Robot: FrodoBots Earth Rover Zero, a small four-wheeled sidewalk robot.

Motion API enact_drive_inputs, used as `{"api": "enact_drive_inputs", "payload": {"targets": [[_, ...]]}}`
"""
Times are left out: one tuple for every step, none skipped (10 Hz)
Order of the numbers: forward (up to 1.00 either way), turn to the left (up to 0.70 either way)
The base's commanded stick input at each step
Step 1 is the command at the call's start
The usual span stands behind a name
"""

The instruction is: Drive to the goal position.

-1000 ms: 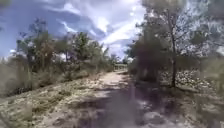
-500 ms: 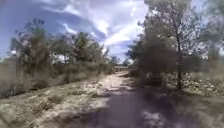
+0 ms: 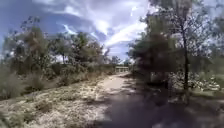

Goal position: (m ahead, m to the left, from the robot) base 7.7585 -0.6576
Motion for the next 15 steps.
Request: {"api": "enact_drive_inputs", "payload": {"targets": [[0.70, 0.00], [0.70, 0.00], [0.70, 0.00], [0.70, 0.00], [0.70, 0.00], [0.70, 0.00], [0.70, 0.00], [0.70, 0.00], [0.70, 0.00], [0.70, 0.00], [0.70, 0.00], [0.70, 0.00], [0.70, 0.00], [0.70, 0.00], [0.70, 0.00]]}}
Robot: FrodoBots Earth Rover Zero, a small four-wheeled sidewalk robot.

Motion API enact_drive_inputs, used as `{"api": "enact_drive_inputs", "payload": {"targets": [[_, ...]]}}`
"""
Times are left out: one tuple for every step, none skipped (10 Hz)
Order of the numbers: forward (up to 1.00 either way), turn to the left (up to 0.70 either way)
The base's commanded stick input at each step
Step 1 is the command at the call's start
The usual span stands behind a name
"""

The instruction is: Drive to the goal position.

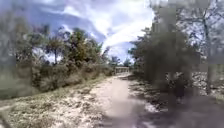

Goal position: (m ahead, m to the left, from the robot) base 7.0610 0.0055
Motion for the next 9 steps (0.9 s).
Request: {"api": "enact_drive_inputs", "payload": {"targets": [[0.70, 0.00], [0.70, 0.00], [0.70, 0.00], [0.70, 0.00], [0.70, 0.00], [0.70, 0.00], [0.70, 0.00], [0.70, 0.00], [0.70, 0.00]]}}
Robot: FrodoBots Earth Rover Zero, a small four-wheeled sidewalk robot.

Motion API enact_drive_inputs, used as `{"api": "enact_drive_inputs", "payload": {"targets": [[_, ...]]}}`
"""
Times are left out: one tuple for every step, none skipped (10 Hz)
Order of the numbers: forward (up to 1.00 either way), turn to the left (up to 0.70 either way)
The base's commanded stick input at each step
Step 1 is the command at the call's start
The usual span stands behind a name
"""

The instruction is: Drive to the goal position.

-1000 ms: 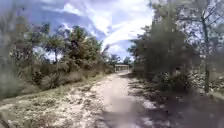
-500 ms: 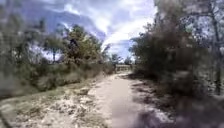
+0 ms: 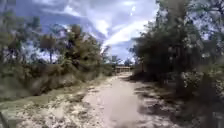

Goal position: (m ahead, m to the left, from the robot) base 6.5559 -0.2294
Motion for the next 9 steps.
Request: {"api": "enact_drive_inputs", "payload": {"targets": [[0.70, 0.00], [0.70, 0.00], [0.70, 0.00], [0.70, 0.00], [0.70, 0.00], [0.70, 0.00], [0.70, 0.00], [0.70, 0.00], [0.70, 0.00]]}}
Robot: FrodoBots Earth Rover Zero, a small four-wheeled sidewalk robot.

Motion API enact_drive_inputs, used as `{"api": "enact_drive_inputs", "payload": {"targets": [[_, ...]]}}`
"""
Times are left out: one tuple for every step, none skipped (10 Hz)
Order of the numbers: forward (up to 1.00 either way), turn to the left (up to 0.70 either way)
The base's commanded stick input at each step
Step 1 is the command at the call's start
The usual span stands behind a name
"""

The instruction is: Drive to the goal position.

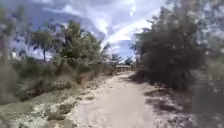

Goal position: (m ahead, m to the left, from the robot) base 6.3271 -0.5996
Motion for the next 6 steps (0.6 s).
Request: {"api": "enact_drive_inputs", "payload": {"targets": [[0.70, 0.00], [0.70, 0.00], [0.70, 0.00], [0.70, 0.00], [0.70, 0.00], [0.70, 0.00]]}}
